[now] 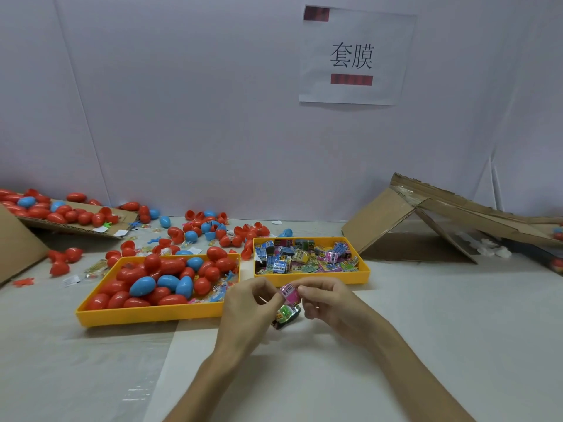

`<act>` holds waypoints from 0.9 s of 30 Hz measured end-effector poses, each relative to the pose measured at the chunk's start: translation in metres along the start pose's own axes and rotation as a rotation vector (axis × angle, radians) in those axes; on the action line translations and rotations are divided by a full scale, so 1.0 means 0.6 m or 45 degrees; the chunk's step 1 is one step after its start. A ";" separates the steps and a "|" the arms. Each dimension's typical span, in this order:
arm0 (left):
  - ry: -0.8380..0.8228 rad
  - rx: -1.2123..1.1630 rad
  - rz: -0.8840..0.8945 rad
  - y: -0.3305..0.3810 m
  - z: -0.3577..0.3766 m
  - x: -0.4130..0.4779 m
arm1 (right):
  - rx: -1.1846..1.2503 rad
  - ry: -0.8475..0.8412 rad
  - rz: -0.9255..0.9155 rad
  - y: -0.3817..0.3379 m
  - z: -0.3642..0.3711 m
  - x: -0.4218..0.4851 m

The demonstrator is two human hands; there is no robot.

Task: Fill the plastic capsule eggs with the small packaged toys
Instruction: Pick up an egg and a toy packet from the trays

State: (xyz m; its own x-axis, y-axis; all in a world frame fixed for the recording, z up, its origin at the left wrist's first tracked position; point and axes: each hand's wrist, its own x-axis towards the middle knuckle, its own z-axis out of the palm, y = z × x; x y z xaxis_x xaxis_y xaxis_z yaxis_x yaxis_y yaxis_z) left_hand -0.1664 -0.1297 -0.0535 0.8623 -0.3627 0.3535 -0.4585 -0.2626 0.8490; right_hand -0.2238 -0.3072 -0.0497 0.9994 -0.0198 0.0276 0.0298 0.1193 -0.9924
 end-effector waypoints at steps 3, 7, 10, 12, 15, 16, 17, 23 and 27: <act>-0.059 -0.035 -0.017 0.002 -0.002 0.001 | 0.040 0.012 0.011 -0.001 0.003 0.000; -0.156 -0.146 0.007 0.005 -0.006 0.002 | 0.069 0.051 0.015 0.001 0.004 0.003; -0.079 -0.127 0.105 0.007 -0.009 0.002 | 0.153 0.150 -0.018 -0.002 -0.005 0.006; 0.131 0.055 0.217 0.001 -0.014 0.004 | 0.213 0.200 -0.036 -0.003 -0.013 0.007; 0.446 0.528 0.261 -0.010 -0.031 0.014 | 0.251 0.210 -0.046 -0.004 -0.019 0.008; 0.525 0.650 0.205 -0.014 -0.039 0.018 | 0.250 0.203 -0.043 -0.004 -0.019 0.008; 0.589 0.742 0.134 -0.019 -0.048 0.023 | 0.241 0.196 -0.039 -0.003 -0.018 0.008; 0.454 0.927 -0.354 -0.044 -0.093 0.039 | 0.216 0.184 -0.037 -0.002 -0.019 0.010; 0.487 0.926 -0.427 -0.049 -0.102 0.043 | 0.214 0.197 -0.039 -0.001 -0.020 0.011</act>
State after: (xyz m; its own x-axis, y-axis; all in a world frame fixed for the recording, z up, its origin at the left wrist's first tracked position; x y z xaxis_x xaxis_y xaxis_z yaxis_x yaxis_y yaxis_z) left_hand -0.1176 -0.0766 -0.0456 0.9290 0.1252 0.3484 -0.0795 -0.8516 0.5181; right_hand -0.2173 -0.3195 -0.0504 0.9839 -0.1768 0.0260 0.0755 0.2797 -0.9571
